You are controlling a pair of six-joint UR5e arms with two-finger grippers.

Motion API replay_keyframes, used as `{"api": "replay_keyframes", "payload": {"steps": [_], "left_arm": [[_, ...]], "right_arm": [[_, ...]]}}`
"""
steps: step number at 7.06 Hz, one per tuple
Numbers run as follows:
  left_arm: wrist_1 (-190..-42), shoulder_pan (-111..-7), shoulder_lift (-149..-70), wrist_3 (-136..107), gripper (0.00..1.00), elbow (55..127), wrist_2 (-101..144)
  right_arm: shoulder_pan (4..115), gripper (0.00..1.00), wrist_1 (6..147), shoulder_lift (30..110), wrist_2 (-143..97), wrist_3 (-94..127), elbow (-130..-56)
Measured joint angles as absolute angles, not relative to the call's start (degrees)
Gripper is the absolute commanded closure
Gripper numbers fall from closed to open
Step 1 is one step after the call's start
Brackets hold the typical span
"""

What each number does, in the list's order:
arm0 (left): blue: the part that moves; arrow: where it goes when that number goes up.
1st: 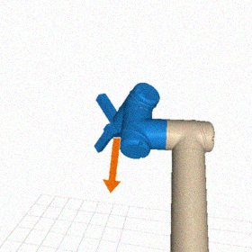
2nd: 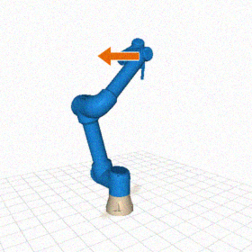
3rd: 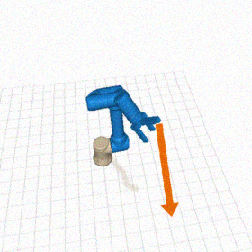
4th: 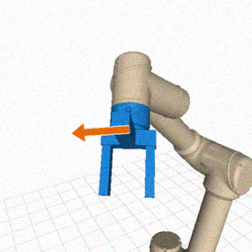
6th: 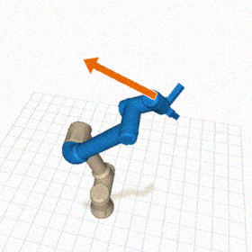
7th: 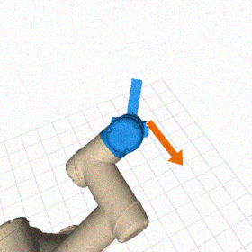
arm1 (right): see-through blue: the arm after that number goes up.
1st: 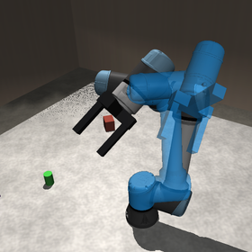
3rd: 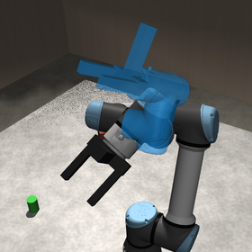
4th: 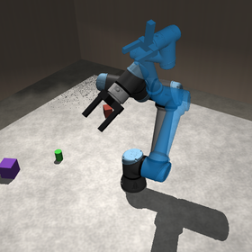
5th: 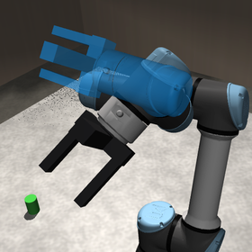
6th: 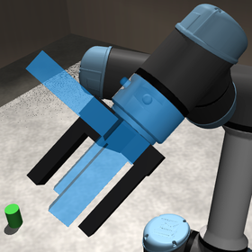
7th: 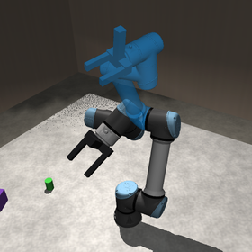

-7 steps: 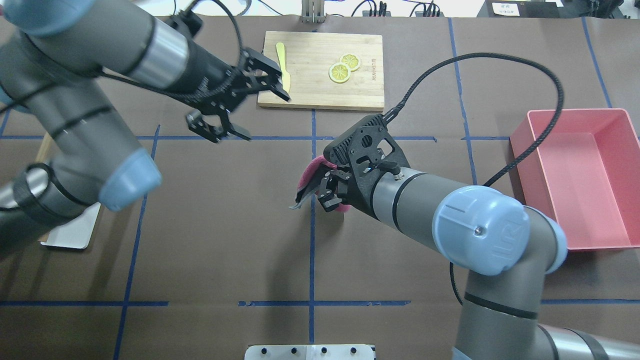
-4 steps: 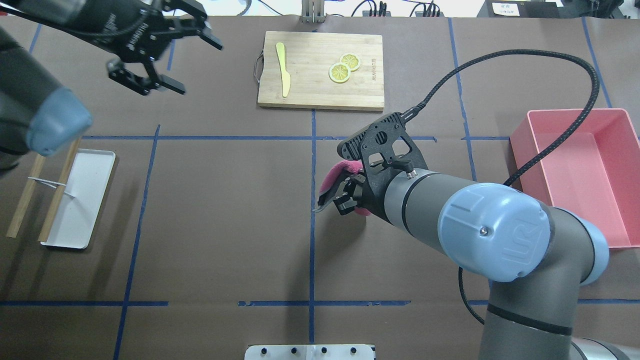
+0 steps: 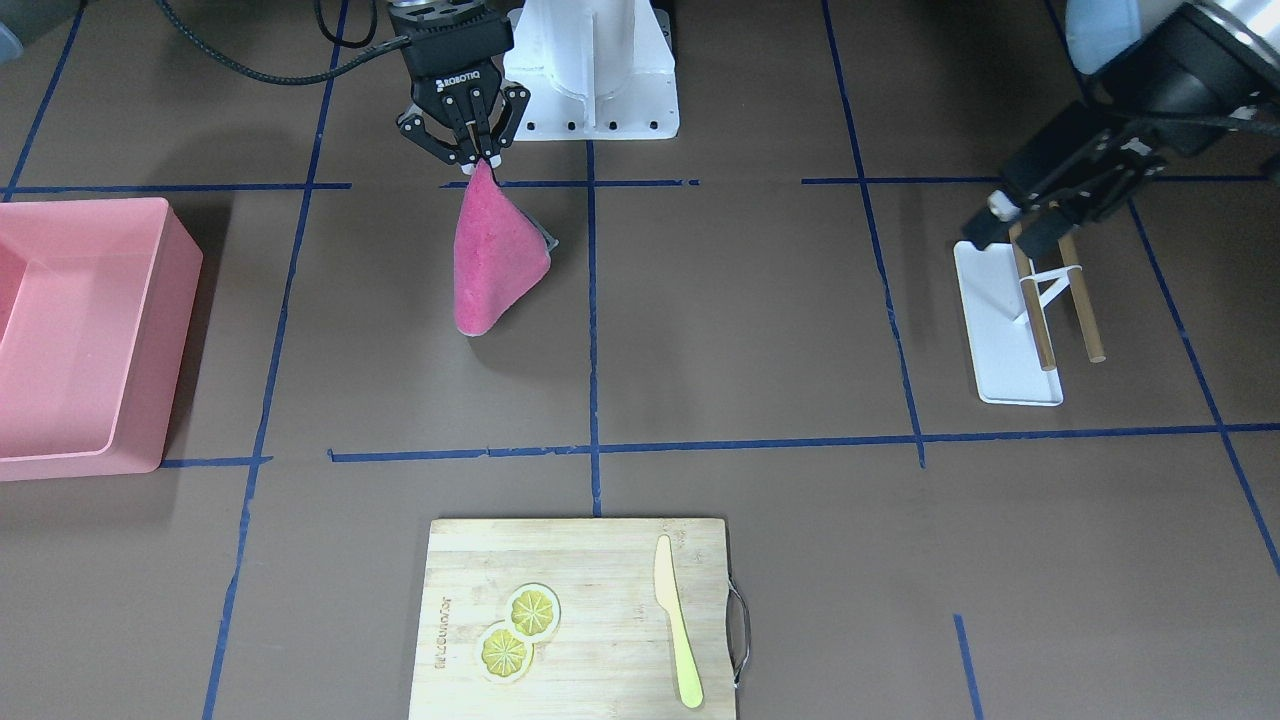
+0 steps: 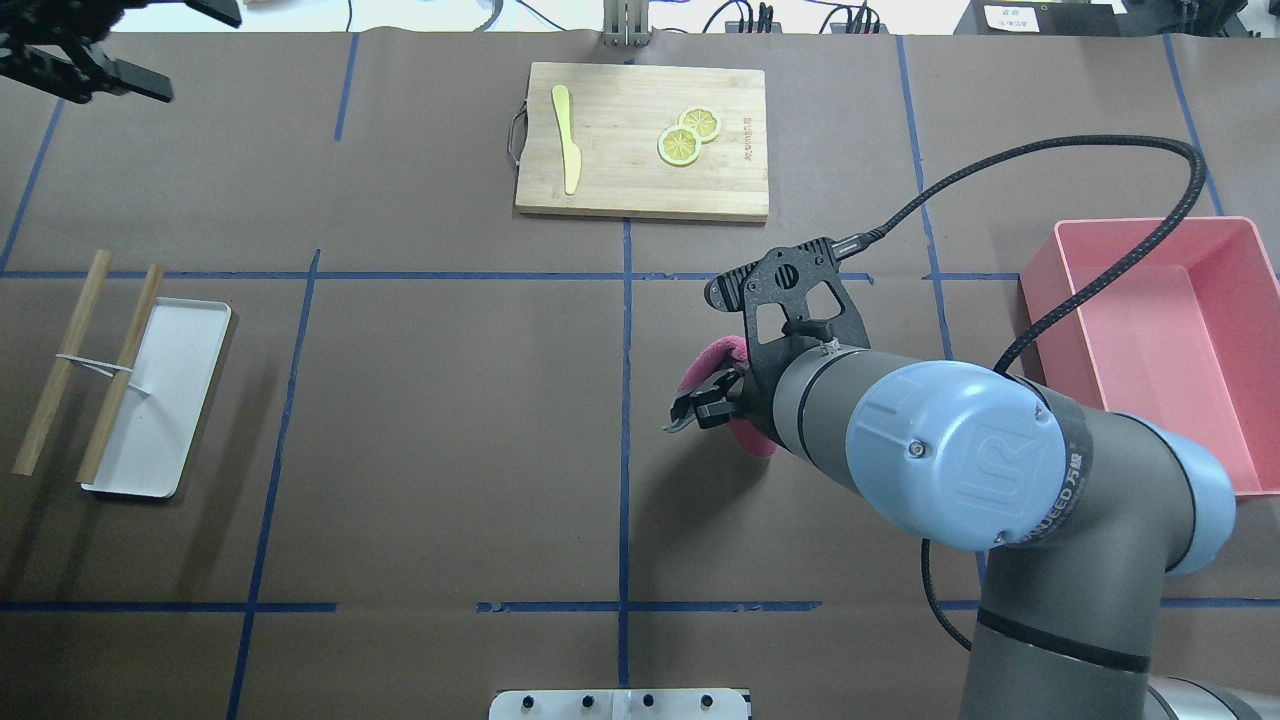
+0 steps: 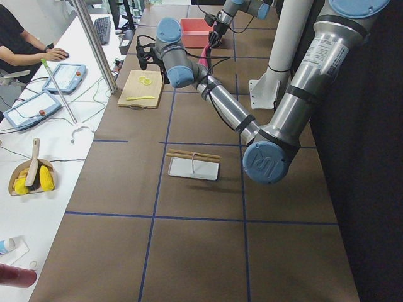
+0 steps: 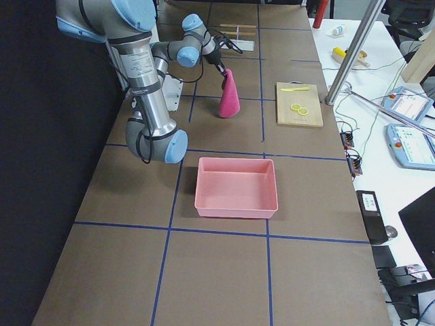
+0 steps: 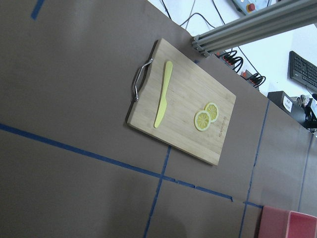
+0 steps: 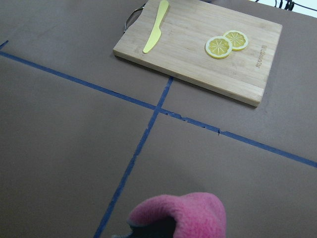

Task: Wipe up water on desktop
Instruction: 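Lower the pink towel onto the table with the right gripper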

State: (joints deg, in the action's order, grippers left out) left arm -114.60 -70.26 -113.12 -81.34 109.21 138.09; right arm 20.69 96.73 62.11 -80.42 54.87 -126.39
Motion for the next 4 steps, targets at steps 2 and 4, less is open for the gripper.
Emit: {"api": "replay_keyframes", "payload": {"steps": [2, 4], "left_arm": [[-102.69, -70.78, -112.0, -67.63, 0.0, 113.36, 128.28], [-90.42, -70.81, -110.24, -56.64, 0.0, 117.64, 121.89]], "right_arm": [[21.32, 1.0, 100.73, 61.77, -81.49, 56.64, -126.95], [23.66, 1.0, 104.55, 61.59, -86.65, 56.84, -127.07]]}}
